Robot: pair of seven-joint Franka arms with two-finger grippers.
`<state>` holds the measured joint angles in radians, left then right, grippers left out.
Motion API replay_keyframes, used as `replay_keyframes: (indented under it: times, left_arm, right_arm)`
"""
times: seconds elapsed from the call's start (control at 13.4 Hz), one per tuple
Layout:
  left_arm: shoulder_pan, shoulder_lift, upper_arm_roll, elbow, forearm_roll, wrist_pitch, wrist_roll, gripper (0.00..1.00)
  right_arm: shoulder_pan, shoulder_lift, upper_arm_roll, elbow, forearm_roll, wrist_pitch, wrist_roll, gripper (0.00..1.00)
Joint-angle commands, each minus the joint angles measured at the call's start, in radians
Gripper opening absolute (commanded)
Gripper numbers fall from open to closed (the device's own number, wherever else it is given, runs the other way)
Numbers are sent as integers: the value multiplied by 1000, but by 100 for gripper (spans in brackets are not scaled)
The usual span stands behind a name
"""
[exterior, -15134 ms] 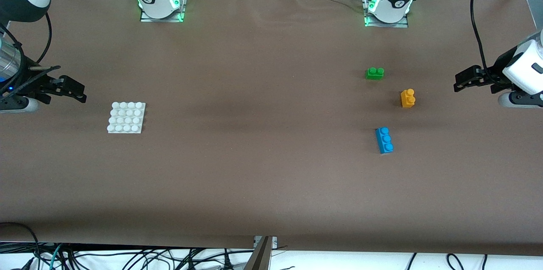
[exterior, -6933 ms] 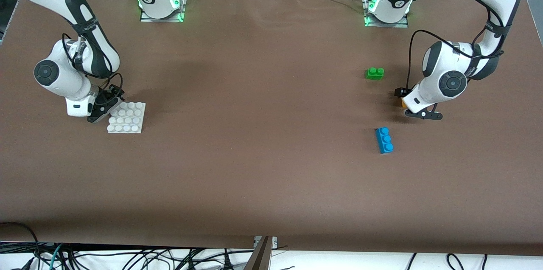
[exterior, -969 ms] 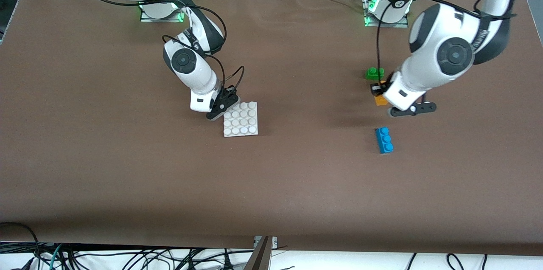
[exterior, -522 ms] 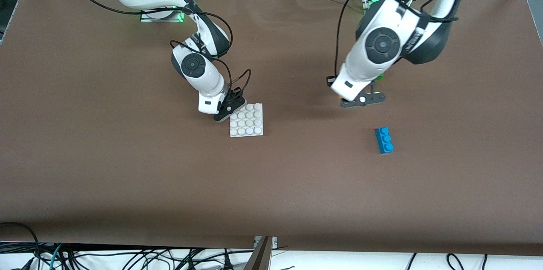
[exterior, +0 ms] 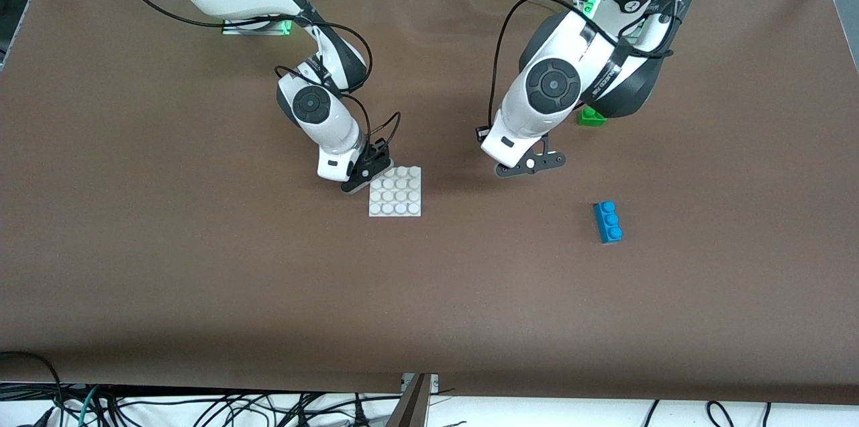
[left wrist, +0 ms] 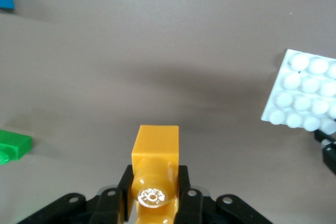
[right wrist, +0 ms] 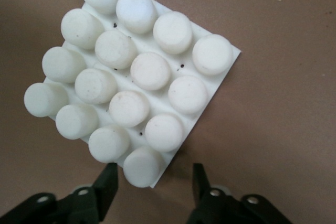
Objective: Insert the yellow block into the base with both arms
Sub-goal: 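Carry the yellow block with the left gripper over the white plate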
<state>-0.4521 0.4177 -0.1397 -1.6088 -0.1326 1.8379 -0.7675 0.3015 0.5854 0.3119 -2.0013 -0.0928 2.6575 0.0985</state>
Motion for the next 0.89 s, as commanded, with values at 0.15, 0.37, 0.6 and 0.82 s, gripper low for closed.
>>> replay_keyframes:
  times: [0.15,0.37,0.6,0.82]
  left_arm:
    - [-49,108,14,140,-25,-25,-16,0]
    - [-97,179,15,210,-24,-25,-15,0]
    - [-132,246,17,300,-24,-23,-44,0]
    - [-169,294,18,342,-22,-16,-75,0]
  right_arm:
    - [5,-28,-7,16,-21,-14,35,99]
    - [2,-94,-37,16,-24,-83,21,100]
    - [1,-168,-97,18,-22,-157,-42,100]
    - [1,-251,-166,18,-10,-221,-52,100]
